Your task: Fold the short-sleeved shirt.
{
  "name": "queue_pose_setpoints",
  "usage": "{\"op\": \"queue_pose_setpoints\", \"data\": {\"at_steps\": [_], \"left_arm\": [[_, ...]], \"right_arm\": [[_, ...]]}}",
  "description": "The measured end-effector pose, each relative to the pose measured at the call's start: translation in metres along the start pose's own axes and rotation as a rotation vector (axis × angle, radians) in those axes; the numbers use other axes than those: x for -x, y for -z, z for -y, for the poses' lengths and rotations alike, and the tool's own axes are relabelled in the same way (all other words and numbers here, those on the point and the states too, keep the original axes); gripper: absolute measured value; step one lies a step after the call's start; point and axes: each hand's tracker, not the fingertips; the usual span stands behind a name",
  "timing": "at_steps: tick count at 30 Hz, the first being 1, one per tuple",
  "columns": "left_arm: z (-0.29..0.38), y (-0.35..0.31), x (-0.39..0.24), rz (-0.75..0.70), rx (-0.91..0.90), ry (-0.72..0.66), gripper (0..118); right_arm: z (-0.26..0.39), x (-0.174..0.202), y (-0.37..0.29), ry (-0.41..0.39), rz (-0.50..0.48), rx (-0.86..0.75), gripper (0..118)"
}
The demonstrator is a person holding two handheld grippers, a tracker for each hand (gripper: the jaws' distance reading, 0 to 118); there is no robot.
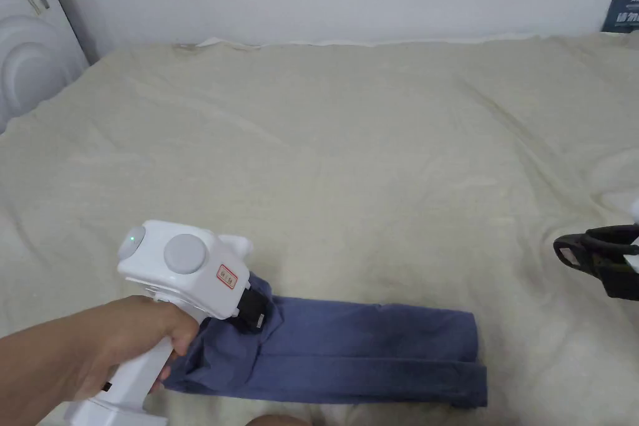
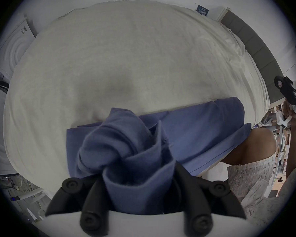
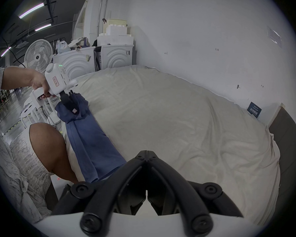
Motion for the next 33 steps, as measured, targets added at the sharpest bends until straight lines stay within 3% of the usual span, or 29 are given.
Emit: {"op": "queue_pose_setpoints", "data": {"at_steps": [5, 8, 22, 24, 26, 28, 30, 33], "left_arm": [[0.000, 0.001, -0.005, 0.031, -0.005, 0.001, 31], [-0.004, 0.001, 0.000, 0.130, -0.022, -0.040, 38], [-0.018, -0.029, 0.004, 0.480, -0.107, -0.125, 40], [-0.018, -0.036, 0.011, 0.453, -0.141, -0.088, 40], [-0.019, -0.038, 0.019, 0.514, -0.128, -0.105, 40], [-0.015, -0.042, 0.023, 0.570, -0.148, -0.077, 38], [-0.009, -0.046, 0.023, 0.568, -0.159, -0.038, 20], [-0.006, -0.044, 0.035, 0.647, -0.167, -0.062, 16]], "right_arm": [[-0.002, 0.003, 0.001, -0.001, 0.001, 0.007, 0], [0.000, 0.002, 0.003, 0.000, -0.002, 0.010, 0], [0.007, 0.001, -0.004, 0.010, 0.005, 0.018, 0], [0.009, -0.006, -0.005, 0.014, 0.011, 0.018, 0], [0.009, -0.007, -0.006, 0.017, 0.013, 0.017, 0], [0.011, -0.013, -0.006, 0.019, 0.017, 0.018, 0], [0.011, -0.014, -0.006, 0.019, 0.017, 0.020, 0], [0.010, -0.012, -0.004, 0.015, 0.021, 0.025, 0]]}}
